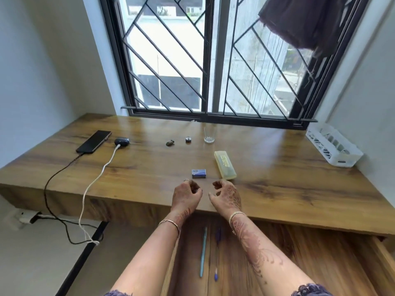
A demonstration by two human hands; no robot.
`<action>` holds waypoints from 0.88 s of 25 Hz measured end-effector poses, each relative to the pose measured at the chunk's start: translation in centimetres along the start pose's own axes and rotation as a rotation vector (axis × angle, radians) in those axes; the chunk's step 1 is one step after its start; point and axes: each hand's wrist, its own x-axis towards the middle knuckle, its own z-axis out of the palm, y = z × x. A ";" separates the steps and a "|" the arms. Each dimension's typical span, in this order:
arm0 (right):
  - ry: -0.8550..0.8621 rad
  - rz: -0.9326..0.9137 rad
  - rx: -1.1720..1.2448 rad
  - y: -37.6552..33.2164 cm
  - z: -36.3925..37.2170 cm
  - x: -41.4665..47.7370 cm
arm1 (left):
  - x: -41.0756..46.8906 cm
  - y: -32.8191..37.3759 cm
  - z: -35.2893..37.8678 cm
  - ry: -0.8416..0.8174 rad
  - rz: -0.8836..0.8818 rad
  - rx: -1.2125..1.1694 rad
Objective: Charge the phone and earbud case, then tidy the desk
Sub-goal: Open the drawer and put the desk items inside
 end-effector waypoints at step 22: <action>0.042 -0.282 -0.073 -3.0 10.1 17.8 | 26.6 -6.2 -1.1 0.193 -0.162 0.097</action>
